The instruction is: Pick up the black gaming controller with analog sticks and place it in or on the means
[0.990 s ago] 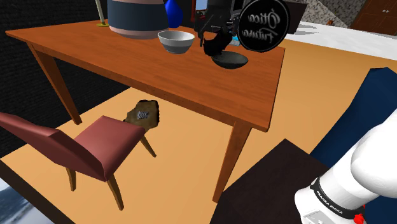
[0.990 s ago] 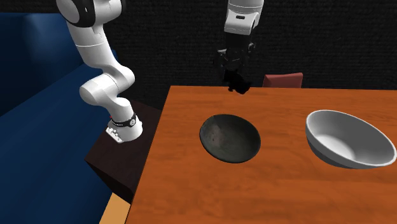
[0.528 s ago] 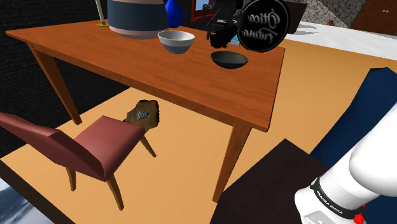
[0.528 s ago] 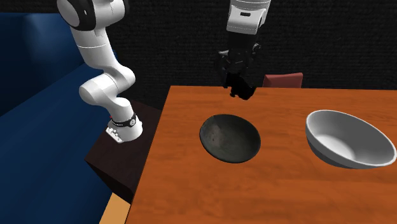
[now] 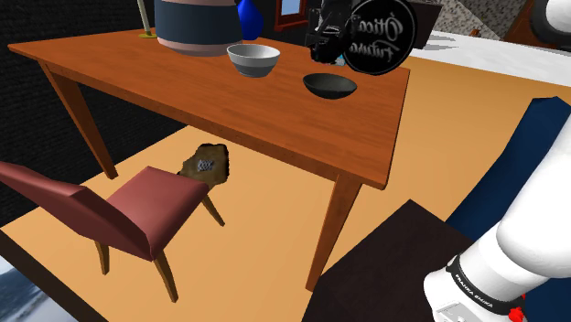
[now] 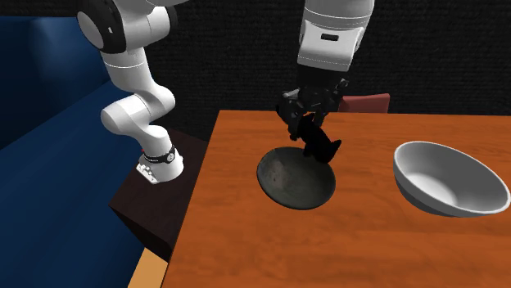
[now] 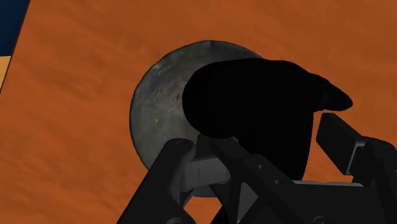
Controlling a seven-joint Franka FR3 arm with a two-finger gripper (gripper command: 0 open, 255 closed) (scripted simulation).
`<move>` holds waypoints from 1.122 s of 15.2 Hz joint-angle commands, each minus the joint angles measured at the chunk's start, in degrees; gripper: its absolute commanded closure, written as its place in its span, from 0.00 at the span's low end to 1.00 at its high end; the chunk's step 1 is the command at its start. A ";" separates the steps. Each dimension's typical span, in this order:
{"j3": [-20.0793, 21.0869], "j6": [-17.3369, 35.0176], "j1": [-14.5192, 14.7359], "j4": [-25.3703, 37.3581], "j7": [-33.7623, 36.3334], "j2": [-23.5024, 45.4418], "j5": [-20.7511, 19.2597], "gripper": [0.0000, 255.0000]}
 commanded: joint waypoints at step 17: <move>-1.05 9.54 -1.68 -9.61 -3.41 0.13 -0.02 1.00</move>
